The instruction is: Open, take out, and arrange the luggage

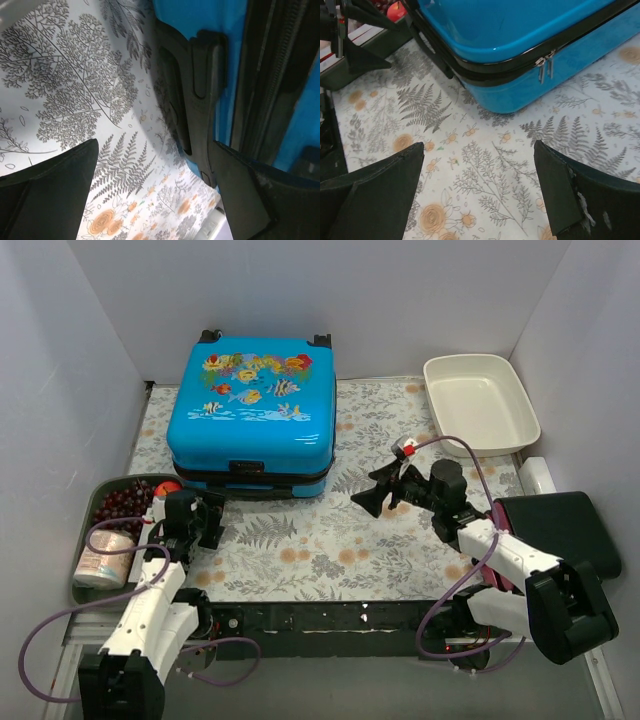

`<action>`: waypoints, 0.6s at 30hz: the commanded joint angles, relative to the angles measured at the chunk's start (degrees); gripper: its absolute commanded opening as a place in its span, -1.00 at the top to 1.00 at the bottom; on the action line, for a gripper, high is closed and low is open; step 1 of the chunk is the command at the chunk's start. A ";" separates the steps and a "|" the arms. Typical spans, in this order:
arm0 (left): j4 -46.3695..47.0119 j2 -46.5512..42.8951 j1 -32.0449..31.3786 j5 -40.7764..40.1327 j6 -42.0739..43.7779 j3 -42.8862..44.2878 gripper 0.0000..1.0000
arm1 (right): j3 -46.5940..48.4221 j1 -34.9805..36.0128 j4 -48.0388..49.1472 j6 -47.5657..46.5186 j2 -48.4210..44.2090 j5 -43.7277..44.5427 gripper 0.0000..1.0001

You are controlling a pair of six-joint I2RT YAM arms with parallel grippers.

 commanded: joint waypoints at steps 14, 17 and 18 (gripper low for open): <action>6.44 17.73 -9.46 -6.00 -15.97 5.07 -0.81 | -8.28 -0.03 15.44 -5.61 -4.21 15.74 -0.96; 3.37 13.51 -10.96 -8.10 -17.64 4.81 -0.82 | -8.28 -0.03 14.74 -6.22 -4.73 16.35 -0.96; 2.57 12.46 -11.32 -8.72 -17.90 4.81 -0.82 | -8.37 -0.12 14.74 -6.22 -5.17 16.53 -0.96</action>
